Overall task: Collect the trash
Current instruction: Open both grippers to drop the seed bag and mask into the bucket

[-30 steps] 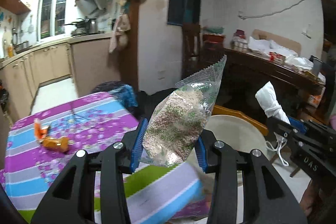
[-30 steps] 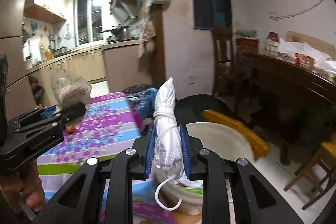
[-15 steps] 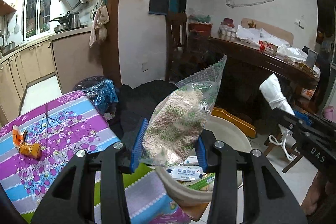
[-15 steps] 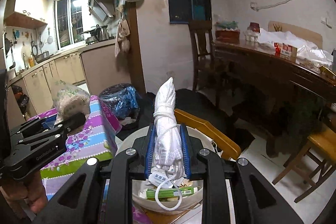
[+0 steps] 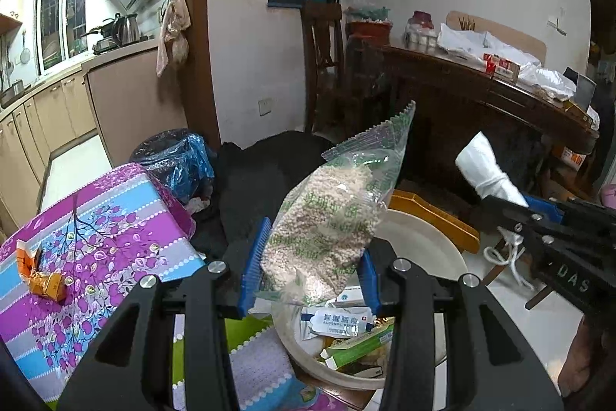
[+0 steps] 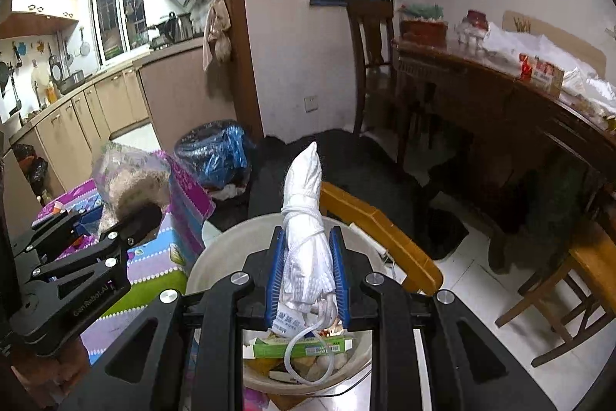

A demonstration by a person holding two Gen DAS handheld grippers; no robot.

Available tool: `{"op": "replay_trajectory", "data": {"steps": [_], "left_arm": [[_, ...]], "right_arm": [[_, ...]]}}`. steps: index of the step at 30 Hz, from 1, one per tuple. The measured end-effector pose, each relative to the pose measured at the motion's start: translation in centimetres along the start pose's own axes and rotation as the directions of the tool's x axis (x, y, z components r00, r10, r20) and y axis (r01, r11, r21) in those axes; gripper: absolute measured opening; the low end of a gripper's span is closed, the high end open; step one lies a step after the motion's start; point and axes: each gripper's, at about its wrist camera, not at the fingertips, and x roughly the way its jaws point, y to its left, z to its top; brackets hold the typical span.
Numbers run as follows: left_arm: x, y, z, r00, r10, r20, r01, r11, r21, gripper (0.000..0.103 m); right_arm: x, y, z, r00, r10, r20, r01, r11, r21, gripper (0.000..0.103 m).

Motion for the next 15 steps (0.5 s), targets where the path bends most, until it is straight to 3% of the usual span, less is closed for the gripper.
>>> {"op": "replay_trajectory", "data": {"steps": [15], "left_arm": [[2.8,-0.4,-0.1,0.996,-0.023,-0.083,0.022,1.000,-0.015,0.040]], "right_arm": [[3.4,0.1,-0.7,0.998,-0.006,-0.063,0.006,1.000,0.004,0.024]]}}
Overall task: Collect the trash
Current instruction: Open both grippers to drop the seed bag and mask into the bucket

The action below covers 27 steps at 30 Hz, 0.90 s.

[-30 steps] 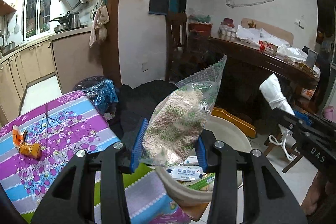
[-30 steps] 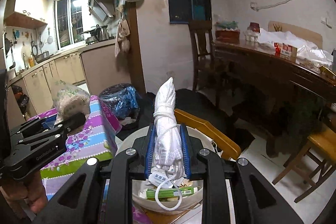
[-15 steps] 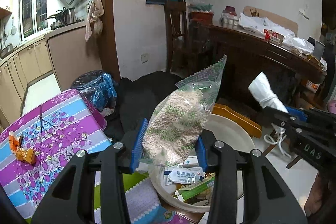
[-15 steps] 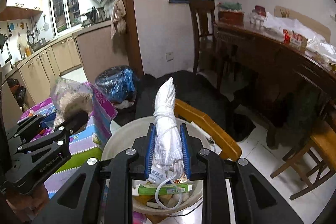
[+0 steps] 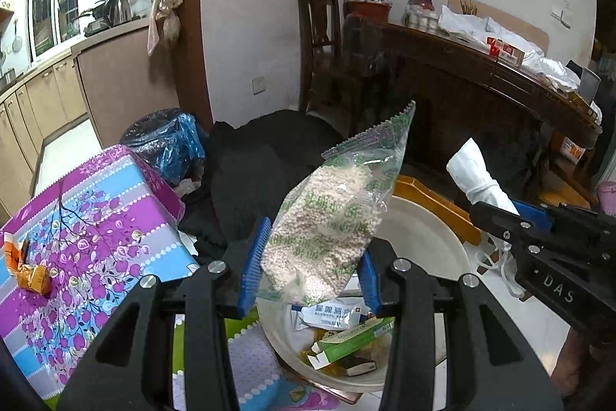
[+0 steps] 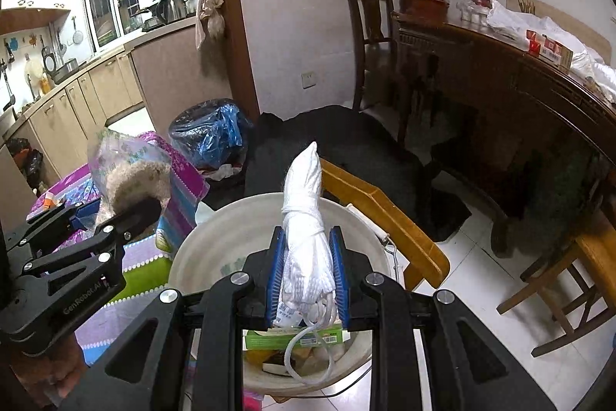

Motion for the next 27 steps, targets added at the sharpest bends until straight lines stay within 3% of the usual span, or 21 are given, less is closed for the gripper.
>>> {"op": "replay_trajectory", "data": {"steps": [27], "left_arm": [[1.8,-0.4,-0.6,0.999,-0.006,-0.046,0.006,1.000,0.001,0.040]], "right_arm": [[1.0,1.0,-1.0,1.000,-0.003,-0.014,0.003,1.000,0.000,0.024]]}}
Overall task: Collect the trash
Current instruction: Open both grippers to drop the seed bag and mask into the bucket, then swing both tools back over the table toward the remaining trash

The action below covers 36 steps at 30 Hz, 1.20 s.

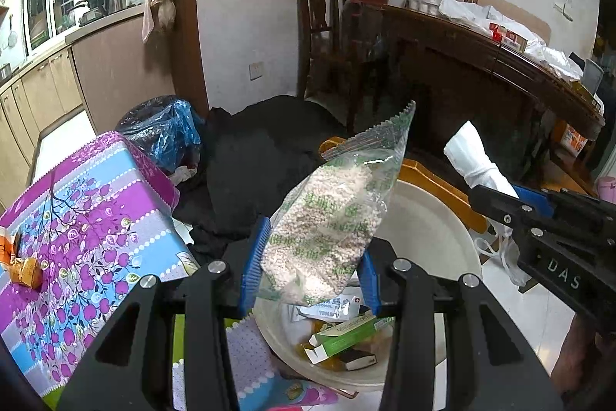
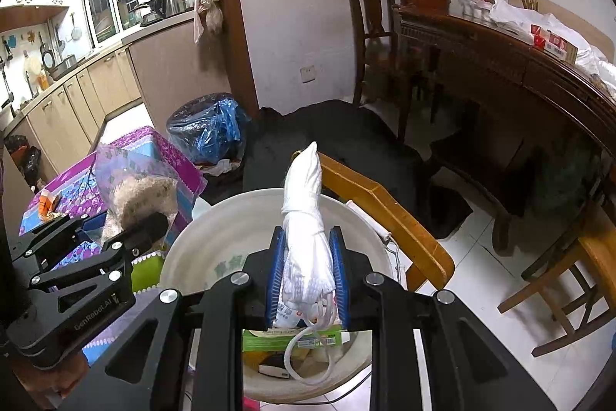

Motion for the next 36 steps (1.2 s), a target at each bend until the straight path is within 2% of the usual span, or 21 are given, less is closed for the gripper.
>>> {"op": "replay_trajectory", "data": {"steps": [6,9,17,25,28,30,36], "left_arm": [[0.3,0.0,-0.2,1.000,0.007,-0.007,-0.007,1.000,-0.002,0.042],[0.3,0.2,-0.3,1.000,0.007,-0.009,-0.007,1.000,-0.008,0.050],[0.0,0.2,-0.2,1.000,0.016,-0.007,-0.017,1.000,-0.008,0.051],[-0.7,0.6,-0.4,1.000,0.017,-0.007,-0.017,1.000,-0.003,0.051],[-1.6,1.7,-0.8,1.000,0.026,-0.006,-0.026,1.000,-0.007,0.051],[-2.2,2.8,-1.2,0.999,0.037,-0.004,-0.037,0.999,-0.008,0.051],[-3.9,8.4,-3.2,0.994,0.109,-0.017,-0.110,0.993,-0.043,0.051]], "right_arm": [[0.2,0.0,-0.1,1.000,0.002,0.002,-0.002,1.000,0.006,0.025],[0.5,0.1,-0.4,1.000,0.005,-0.002,-0.005,1.000,0.010,0.028],[0.3,0.1,-0.7,1.000,0.004,0.008,-0.004,1.000,0.029,0.030],[-1.2,0.6,-1.2,0.999,0.017,0.029,-0.018,0.999,0.031,0.037],[-2.0,1.5,-1.6,0.998,0.047,0.046,-0.048,0.999,0.022,0.047],[-2.6,2.5,-2.0,0.995,0.078,0.058,-0.079,0.997,0.008,0.059],[-3.2,7.8,-3.7,0.979,0.193,0.060,-0.189,0.979,-0.070,0.071]]}}
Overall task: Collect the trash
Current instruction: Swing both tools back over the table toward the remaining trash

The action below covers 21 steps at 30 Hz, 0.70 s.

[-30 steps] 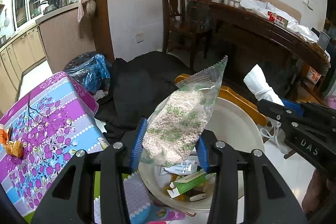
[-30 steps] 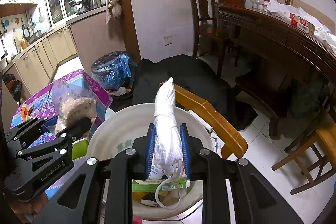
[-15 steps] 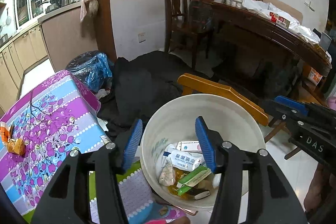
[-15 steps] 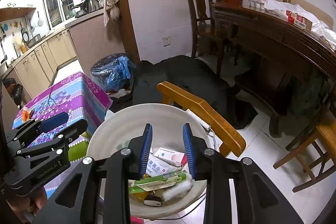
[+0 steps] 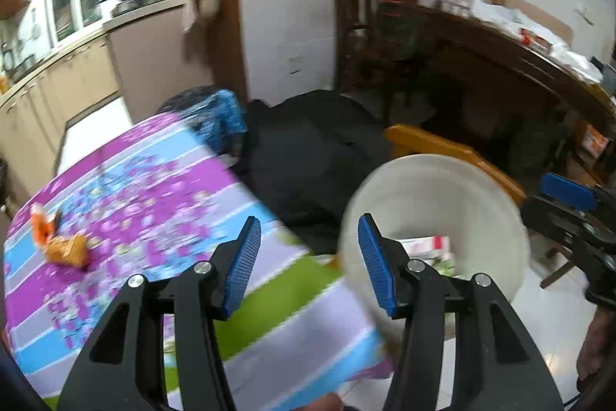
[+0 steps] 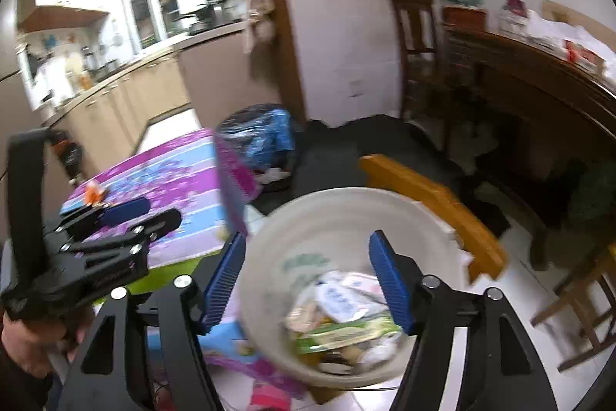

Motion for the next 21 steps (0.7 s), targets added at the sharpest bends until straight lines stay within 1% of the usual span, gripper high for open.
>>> {"op": "replay_trajectory", "data": {"steps": [4,7,11,13,15,16,17,19,20,21], "left_arm": [[-1.2,4.7,-1.0,0.999,0.049,-0.002,-0.049,0.998,-0.038,0.051],[-2.1,7.9,-1.6,0.997,0.079,-0.006,-0.079,0.994,-0.069,0.051],[-3.0,13.9,-3.1,0.991,0.133,-0.024,-0.135,0.982,-0.134,0.051],[-3.4,17.2,-3.9,0.986,0.161,-0.041,-0.166,0.970,-0.177,0.053],[-3.8,21.3,-4.8,0.979,0.196,-0.062,-0.205,0.950,-0.233,0.054],[-4.1,23.9,-5.4,0.973,0.217,-0.076,-0.230,0.935,-0.269,0.054],[-4.4,25.5,-5.7,0.970,0.228,-0.082,-0.243,0.925,-0.293,0.054],[-4.9,29.5,-6.4,0.963,0.251,-0.099,-0.269,0.896,-0.354,0.054],[-5.2,31.7,-6.8,0.959,0.261,-0.111,-0.284,0.876,-0.390,0.054],[-5.3,33.3,-7.0,0.956,0.269,-0.120,-0.294,0.862,-0.413,0.054]], "right_arm": [[0.2,4.1,-0.6,0.997,0.072,0.006,-0.071,0.997,-0.042,0.075],[0.6,7.3,-0.8,0.993,0.117,-0.009,-0.117,0.989,-0.094,0.080],[1.4,11.3,-0.8,0.985,0.166,-0.043,-0.171,0.972,-0.161,0.081],[2.1,13.4,-0.8,0.979,0.194,-0.064,-0.203,0.959,-0.196,0.081],[2.8,15.6,-0.7,0.971,0.219,-0.090,-0.235,0.943,-0.238,0.081],[3.2,16.8,-0.8,0.968,0.228,-0.103,-0.248,0.932,-0.264,0.081],[3.7,17.6,-0.6,0.964,0.237,-0.116,-0.261,0.922,-0.286,0.081],[5.0,20.4,-0.4,0.954,0.260,-0.147,-0.296,0.894,-0.338,0.081],[5.6,21.1,-0.3,0.951,0.266,-0.157,-0.305,0.883,-0.358,0.081],[6.4,22.9,-0.3,0.946,0.273,-0.175,-0.321,0.861,-0.394,0.081]]}}
